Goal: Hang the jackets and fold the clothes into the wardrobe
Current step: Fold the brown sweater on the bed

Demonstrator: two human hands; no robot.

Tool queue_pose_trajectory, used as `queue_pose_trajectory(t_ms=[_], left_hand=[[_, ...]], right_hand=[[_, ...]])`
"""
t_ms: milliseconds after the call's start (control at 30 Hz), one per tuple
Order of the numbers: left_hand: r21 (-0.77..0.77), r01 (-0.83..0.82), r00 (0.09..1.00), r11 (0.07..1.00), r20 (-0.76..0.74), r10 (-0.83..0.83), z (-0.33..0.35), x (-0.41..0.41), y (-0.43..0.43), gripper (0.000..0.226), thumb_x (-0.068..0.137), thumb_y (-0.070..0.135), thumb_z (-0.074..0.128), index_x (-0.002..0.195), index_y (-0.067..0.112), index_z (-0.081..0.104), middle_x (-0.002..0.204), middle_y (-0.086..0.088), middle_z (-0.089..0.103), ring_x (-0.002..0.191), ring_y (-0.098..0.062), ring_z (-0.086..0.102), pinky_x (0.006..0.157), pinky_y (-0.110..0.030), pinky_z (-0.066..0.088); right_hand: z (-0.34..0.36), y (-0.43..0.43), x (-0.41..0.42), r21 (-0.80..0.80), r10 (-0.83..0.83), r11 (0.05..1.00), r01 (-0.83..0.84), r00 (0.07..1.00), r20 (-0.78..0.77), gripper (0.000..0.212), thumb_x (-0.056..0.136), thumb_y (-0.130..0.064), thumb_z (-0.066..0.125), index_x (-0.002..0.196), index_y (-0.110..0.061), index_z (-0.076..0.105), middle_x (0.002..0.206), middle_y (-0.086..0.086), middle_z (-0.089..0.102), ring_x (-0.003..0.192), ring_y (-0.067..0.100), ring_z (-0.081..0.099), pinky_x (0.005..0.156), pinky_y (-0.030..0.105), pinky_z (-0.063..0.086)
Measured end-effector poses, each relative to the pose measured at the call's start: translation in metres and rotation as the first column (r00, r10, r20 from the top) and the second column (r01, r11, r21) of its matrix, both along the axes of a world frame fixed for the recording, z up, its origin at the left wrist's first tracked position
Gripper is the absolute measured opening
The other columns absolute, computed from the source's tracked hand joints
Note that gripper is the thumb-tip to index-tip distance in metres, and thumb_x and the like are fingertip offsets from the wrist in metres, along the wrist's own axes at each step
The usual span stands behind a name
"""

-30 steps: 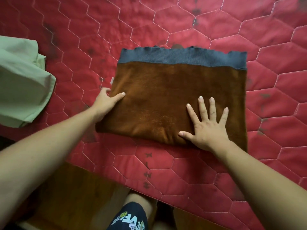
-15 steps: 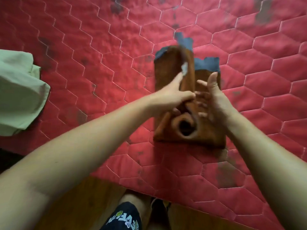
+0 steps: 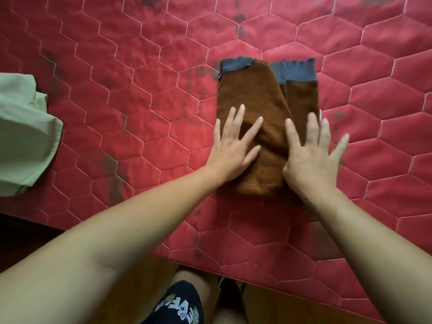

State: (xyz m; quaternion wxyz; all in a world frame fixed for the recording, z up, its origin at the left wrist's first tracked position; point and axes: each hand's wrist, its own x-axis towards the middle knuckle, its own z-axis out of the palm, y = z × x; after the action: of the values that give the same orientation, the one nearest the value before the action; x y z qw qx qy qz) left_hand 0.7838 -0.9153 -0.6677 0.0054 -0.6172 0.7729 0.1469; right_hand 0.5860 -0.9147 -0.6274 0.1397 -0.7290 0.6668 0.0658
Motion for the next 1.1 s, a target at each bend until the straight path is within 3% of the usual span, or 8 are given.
queue_pose_trajectory(t_ms=[100, 233, 433, 700, 800, 867, 967, 1100], left_hand=[[-0.011, 0.044, 0.994, 0.999, 0.102, -0.042, -0.013, 0.0, -0.027, 0.066, 0.101, 0.059, 0.031, 0.161, 0.035, 0.014, 0.17, -0.012, -0.001, 0.157, -0.029, -0.005, 0.121, -0.064, 0.004], [0.038, 0.064, 0.99, 0.997, 0.121, -0.068, -0.029, -0.004, -0.033, 0.068, 0.1, 0.063, 0.025, 0.161, 0.038, 0.008, 0.17, -0.009, -0.006, 0.157, -0.027, -0.009, 0.121, -0.063, -0.002], [0.056, -0.011, 0.996, 0.998, 0.086, 0.006, -0.013, -0.007, -0.025, 0.069, 0.1, 0.064, 0.026, 0.161, 0.039, 0.006, 0.169, -0.012, -0.009, 0.156, -0.028, -0.011, 0.118, -0.069, 0.0], [0.087, -0.042, 0.999, 0.995, 0.004, 0.042, -0.026, -0.006, 0.026, 0.073, 0.096, 0.066, 0.037, 0.159, 0.044, 0.008, 0.17, -0.007, -0.012, 0.156, -0.022, -0.014, 0.115, -0.073, 0.005], [0.104, -0.125, 0.968, 0.987, -0.205, 0.144, -0.026, -0.004, 0.023, 0.075, 0.095, 0.059, 0.05, 0.159, 0.037, 0.02, 0.17, -0.003, -0.002, 0.156, -0.019, -0.009, 0.119, -0.069, 0.003], [0.1, -0.31, 0.849, 0.945, -0.418, 0.323, -0.026, -0.001, 0.02, 0.076, 0.09, 0.051, 0.063, 0.156, 0.026, 0.033, 0.168, -0.008, 0.011, 0.157, -0.023, 0.004, 0.123, -0.059, 0.01], [0.228, -0.609, 0.519, 0.76, -0.61, 0.599, -0.019, 0.001, 0.006, 0.074, 0.085, 0.035, 0.076, 0.15, 0.021, 0.042, 0.155, -0.011, 0.028, 0.146, -0.022, 0.03, 0.123, -0.038, 0.025], [0.686, -0.576, 0.011, 0.444, -0.536, 0.844, -0.005, 0.019, -0.024, 0.073, 0.08, 0.029, 0.081, 0.144, 0.019, 0.046, 0.126, -0.011, 0.064, 0.11, -0.02, 0.067, 0.1, -0.039, 0.054]], right_hand=[[-0.021, 0.004, 0.01, -0.04, 0.105, 0.994, -0.103, 0.993, 0.054, 0.064, 0.102, -0.045, 0.042, 0.161, -0.027, 0.025, 0.17, 0.012, 0.009, 0.156, 0.037, 0.007, 0.116, 0.076, 0.009], [-0.054, 0.012, -0.003, 0.238, -0.013, 0.971, -0.004, 0.998, 0.067, 0.082, 0.093, -0.08, 0.02, 0.157, -0.044, -0.017, 0.169, 0.006, -0.018, 0.156, 0.03, -0.016, 0.117, 0.074, 0.005], [-0.037, 0.01, -0.008, 0.256, -0.14, 0.964, 0.067, 0.95, 0.277, 0.076, 0.096, -0.073, 0.026, 0.16, -0.045, -0.003, 0.17, 0.006, -0.016, 0.156, 0.031, -0.018, 0.12, 0.07, 0.007], [-0.055, 0.023, -0.016, 0.201, -0.121, 0.976, 0.08, 0.972, 0.203, 0.086, 0.092, -0.079, 0.033, 0.159, -0.044, -0.007, 0.169, 0.013, -0.014, 0.156, 0.038, -0.013, 0.124, 0.059, 0.001], [-0.041, 0.017, -0.02, 0.248, -0.397, 0.917, 0.314, 0.784, 0.477, 0.096, 0.089, -0.063, 0.064, 0.162, -0.032, 0.009, 0.168, 0.018, 0.0, 0.156, 0.031, 0.006, 0.125, 0.038, 0.01], [-0.034, 0.003, -0.023, 0.324, -0.546, 0.835, 0.444, 0.6, 0.585, 0.1, 0.084, -0.046, 0.079, 0.161, -0.024, 0.019, 0.159, 0.016, 0.024, 0.147, 0.024, 0.029, 0.119, 0.026, 0.021], [-0.028, -0.026, -0.026, 0.538, -0.731, 0.678, 0.502, 0.38, 0.567, 0.097, 0.072, -0.039, 0.089, 0.151, -0.026, 0.035, 0.138, 0.004, 0.057, 0.125, 0.018, 0.057, 0.111, 0.035, 0.043], [-0.006, -0.05, -0.033, 0.833, -0.853, 0.515, 0.2, 0.218, 0.475, 0.039, 0.08, -0.02, 0.081, 0.117, -0.013, 0.07, 0.099, 0.004, 0.079, 0.091, 0.02, 0.076, 0.081, 0.035, 0.061]])
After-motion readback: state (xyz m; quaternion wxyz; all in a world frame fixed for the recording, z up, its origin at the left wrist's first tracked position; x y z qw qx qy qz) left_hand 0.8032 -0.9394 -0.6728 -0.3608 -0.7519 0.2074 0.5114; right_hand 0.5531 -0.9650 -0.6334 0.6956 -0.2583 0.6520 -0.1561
